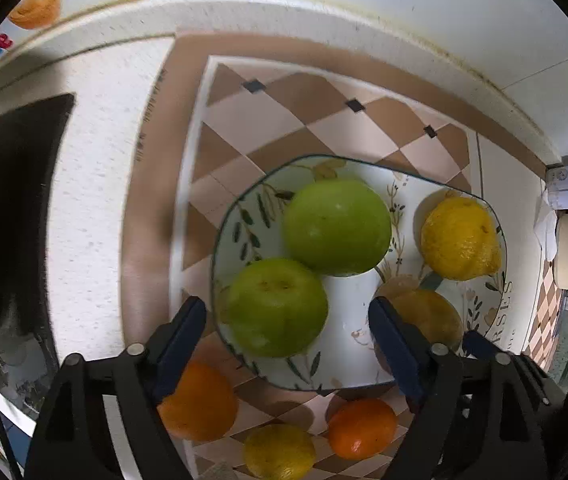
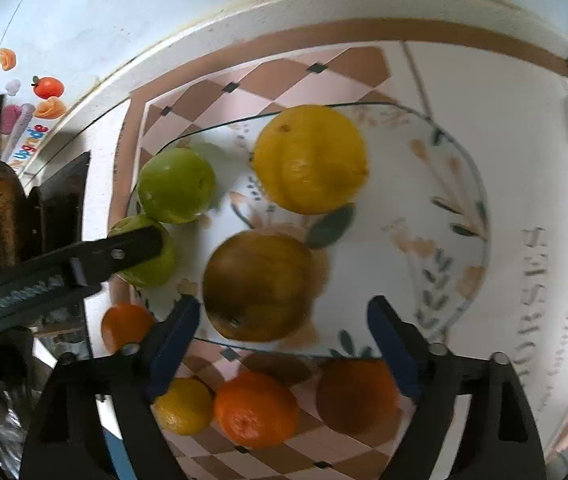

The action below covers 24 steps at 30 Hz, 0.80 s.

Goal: Organize fruits
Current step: 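Place the green apple on the plate with the left tool while the right tool places the pear, then move both open tools back toward the oranges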

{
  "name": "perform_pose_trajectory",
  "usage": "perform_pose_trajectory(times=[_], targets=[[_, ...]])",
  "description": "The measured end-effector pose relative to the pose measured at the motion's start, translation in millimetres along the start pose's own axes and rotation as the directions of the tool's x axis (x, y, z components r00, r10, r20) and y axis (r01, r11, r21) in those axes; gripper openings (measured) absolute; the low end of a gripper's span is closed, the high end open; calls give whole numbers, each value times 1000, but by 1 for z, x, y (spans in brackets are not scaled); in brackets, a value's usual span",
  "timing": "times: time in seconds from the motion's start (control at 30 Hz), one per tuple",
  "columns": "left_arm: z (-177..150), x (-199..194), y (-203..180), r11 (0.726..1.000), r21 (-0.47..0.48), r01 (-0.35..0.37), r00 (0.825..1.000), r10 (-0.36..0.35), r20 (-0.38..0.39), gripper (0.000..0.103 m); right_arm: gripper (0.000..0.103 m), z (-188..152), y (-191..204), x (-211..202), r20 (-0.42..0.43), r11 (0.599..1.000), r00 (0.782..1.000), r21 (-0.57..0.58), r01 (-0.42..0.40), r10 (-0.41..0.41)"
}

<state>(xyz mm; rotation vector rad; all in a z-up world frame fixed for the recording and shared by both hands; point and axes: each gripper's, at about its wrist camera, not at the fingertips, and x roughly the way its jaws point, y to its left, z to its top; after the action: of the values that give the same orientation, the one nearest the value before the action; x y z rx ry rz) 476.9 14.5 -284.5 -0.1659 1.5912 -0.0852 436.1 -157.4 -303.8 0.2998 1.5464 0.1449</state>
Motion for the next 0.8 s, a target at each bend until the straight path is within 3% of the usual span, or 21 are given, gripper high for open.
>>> perform_pose_trajectory(times=[0.23, 0.5, 0.8], targets=[[-36, -34, 9, 998, 21, -62, 993, 60, 100, 83, 93, -21, -6, -34, 60, 992, 991, -25, 125, -124], [-90, -73, 9, 988, 38, -151, 962, 138, 235, 83, 93, -48, -6, -76, 138, 985, 978, -53, 162, -154], [-136, -129, -8, 984, 65, -163, 920, 128, 372, 83, 93, -85, 8, -139, 262, 985, 956, -76, 157, -132]])
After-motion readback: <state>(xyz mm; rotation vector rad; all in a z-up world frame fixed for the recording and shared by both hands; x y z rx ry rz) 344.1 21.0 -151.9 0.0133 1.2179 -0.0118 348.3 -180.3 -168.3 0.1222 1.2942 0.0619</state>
